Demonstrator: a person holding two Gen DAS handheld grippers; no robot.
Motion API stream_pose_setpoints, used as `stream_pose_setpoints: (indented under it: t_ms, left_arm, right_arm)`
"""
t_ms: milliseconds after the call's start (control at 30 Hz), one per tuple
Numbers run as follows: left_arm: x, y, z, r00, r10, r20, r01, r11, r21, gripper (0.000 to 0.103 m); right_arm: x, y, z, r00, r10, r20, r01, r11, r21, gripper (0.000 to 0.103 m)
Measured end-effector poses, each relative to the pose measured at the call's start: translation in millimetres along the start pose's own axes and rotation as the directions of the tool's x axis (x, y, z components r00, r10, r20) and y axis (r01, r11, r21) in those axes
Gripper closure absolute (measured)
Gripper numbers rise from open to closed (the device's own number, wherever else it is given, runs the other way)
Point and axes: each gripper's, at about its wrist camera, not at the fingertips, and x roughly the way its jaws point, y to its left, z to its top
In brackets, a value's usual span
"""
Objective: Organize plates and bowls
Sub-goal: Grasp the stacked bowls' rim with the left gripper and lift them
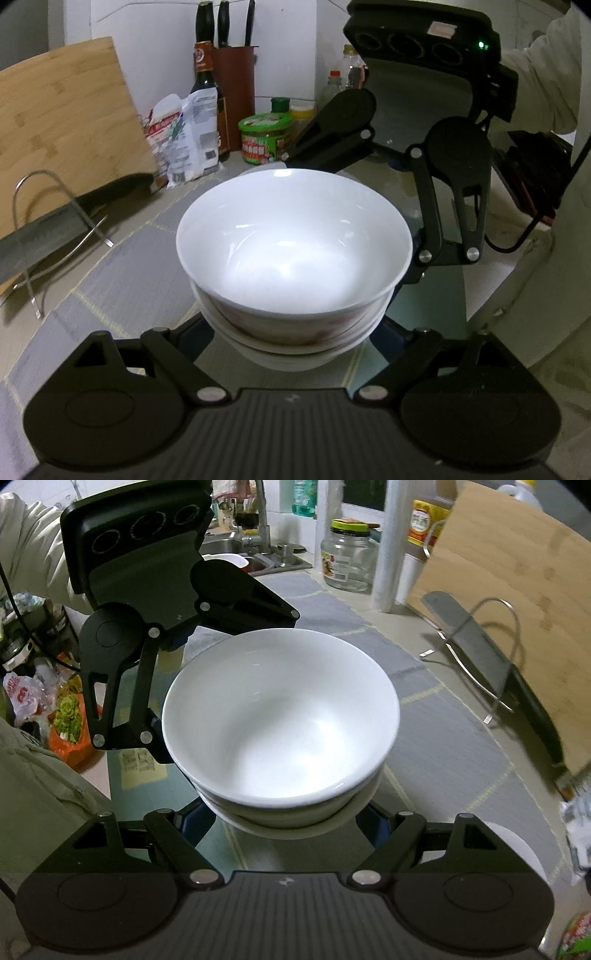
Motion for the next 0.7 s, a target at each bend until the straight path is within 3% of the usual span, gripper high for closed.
stream_pose_setpoints:
  t_ms: [700]
  left_arm:
    - [95.2,4.3,82.4,0.998,-0.061,0.011,0.059,0.995,0.084,0.013]
  right_arm:
    - [-57.6,-72.3,-70.1,0.996,-0.09,-0.013,0.091,0.994,0.061,0.017]
